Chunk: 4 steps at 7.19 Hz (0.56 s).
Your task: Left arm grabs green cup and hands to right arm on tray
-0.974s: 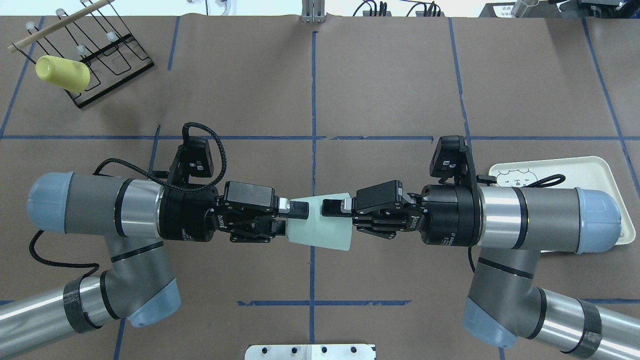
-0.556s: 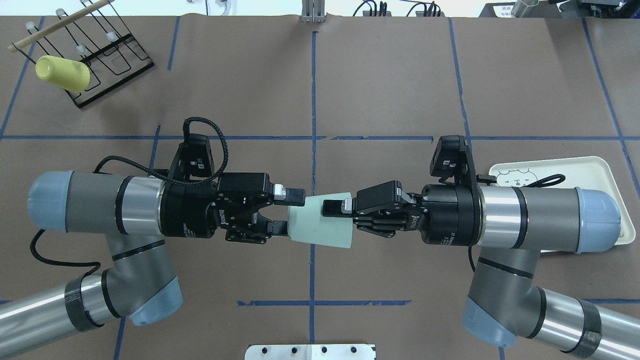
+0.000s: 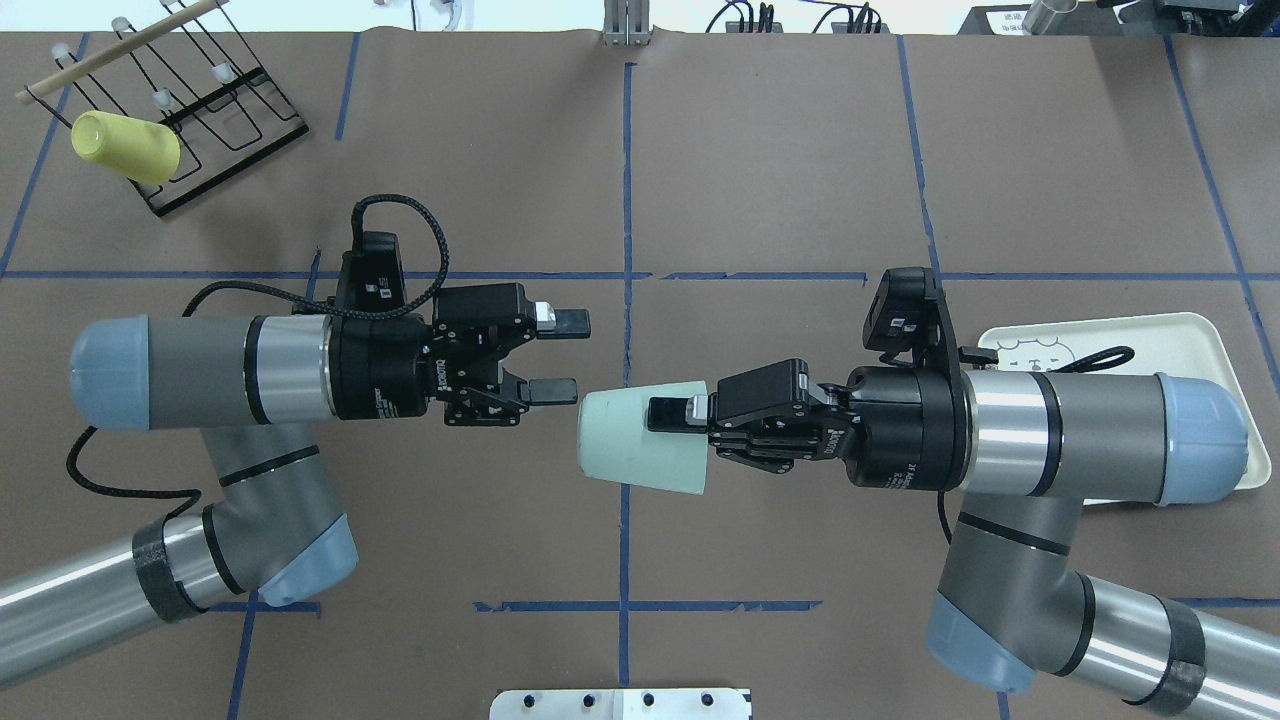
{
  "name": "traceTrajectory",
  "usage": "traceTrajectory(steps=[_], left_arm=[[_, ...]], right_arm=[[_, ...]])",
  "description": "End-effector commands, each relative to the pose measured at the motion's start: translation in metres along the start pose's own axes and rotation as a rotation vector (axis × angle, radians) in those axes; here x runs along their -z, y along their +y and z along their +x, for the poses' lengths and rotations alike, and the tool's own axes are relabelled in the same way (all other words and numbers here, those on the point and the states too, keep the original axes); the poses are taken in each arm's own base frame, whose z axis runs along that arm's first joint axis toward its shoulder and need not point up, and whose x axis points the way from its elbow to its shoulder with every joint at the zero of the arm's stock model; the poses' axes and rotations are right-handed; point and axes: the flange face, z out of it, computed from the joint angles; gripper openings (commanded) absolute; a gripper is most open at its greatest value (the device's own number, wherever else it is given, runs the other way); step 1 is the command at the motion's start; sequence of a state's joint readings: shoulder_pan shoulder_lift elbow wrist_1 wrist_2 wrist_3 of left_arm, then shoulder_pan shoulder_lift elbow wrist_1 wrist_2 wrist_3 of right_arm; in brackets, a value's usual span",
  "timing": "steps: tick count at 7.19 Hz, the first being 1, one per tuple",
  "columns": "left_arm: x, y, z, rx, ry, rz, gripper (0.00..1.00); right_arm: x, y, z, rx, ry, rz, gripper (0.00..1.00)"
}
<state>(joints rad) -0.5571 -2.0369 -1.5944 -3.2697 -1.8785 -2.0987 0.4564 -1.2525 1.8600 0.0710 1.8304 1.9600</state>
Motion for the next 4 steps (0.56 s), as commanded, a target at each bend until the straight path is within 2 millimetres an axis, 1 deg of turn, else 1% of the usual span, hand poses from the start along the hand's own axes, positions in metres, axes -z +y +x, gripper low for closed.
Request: traceTrajectory(steps=[1, 2, 3, 4], left_arm=[[0.020, -0.067, -0.003, -0.014, -0.082, 0.153, 1.00], [0.031, -0.106, 0.009, -0.057, -0.194, 0.268, 1.00], [0.030, -0.127, 0.006, -0.098, -0.349, 0.313, 1.00], [0.037, -0.154, 0.012, -0.143, -0.513, 0.328, 1.00]], right_arm=[[0.004, -0.011, 0.002, 0.003, 0.035, 0.029, 0.00], [0.001, -0.027, -0.003, -0.003, 0.114, 0.082, 0.00], [0.000, -0.044, -0.001, -0.014, 0.198, 0.134, 0.00], [0.003, -0.062, -0.006, -0.023, 0.319, 0.157, 0.00]])
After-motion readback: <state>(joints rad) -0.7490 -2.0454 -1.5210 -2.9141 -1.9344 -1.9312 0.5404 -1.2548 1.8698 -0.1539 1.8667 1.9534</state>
